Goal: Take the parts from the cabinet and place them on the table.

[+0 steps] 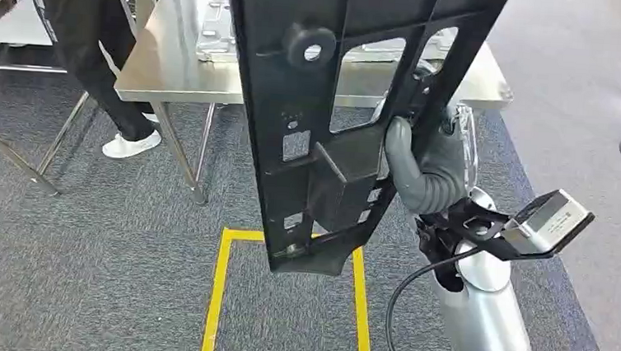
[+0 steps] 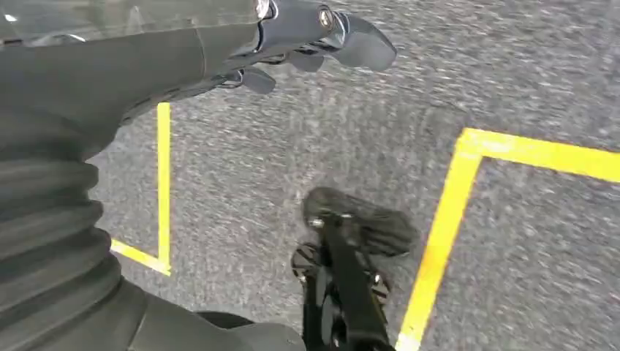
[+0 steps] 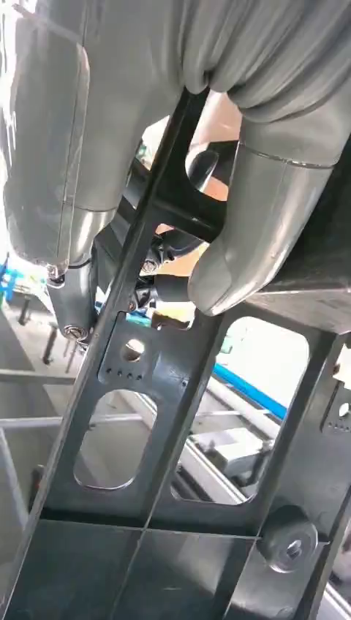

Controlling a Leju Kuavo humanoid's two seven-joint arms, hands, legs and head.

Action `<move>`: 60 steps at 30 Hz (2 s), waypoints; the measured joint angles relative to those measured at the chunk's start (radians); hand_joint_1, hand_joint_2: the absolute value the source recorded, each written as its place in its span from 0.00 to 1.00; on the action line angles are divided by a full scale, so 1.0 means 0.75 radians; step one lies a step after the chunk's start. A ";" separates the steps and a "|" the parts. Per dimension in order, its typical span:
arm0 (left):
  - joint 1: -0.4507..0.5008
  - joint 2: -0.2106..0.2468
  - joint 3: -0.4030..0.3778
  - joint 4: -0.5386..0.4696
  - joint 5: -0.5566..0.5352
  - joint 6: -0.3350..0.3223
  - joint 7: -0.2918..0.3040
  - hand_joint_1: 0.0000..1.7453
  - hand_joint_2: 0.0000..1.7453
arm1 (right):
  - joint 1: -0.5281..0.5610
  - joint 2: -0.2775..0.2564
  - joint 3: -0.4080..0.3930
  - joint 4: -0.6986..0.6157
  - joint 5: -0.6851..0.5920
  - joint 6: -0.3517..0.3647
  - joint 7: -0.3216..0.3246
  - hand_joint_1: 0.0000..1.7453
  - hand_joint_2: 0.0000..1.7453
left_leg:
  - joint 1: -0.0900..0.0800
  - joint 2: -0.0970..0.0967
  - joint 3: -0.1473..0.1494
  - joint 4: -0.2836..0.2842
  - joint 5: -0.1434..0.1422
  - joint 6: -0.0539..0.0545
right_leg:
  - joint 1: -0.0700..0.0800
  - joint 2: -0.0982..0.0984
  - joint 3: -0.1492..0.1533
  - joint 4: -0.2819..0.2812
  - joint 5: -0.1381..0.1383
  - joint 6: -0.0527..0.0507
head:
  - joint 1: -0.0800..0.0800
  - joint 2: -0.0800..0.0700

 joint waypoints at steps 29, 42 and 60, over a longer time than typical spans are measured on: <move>-0.006 -0.014 0.002 0.000 -0.015 0.000 0.001 0.00 1.00 | 0.039 -0.006 -0.031 -0.078 0.025 0.065 -0.106 1.00 1.00 | 0.009 0.000 -0.066 0.210 -0.122 -0.024 | -0.013 -0.001 -0.034 0.000 0.029 0.012 | -0.004 0.001; -0.008 -0.011 0.006 0.000 -0.016 -0.003 -0.013 0.00 1.00 | 0.049 -0.007 -0.035 -0.083 0.018 0.074 -0.107 1.00 1.00 | 0.000 -0.001 0.087 -0.060 -0.069 0.041 | -0.031 -0.004 -0.246 0.392 -0.115 0.090 | 0.004 0.000; 0.000 -0.015 0.018 0.000 -0.012 0.009 -0.006 0.00 1.00 | 0.041 0.001 -0.036 -0.083 -0.005 0.077 -0.102 1.00 1.00 | -0.001 -0.001 -0.056 0.158 -0.077 -0.012 | -0.011 -0.001 0.010 -0.001 -0.003 0.006 | -0.019 0.000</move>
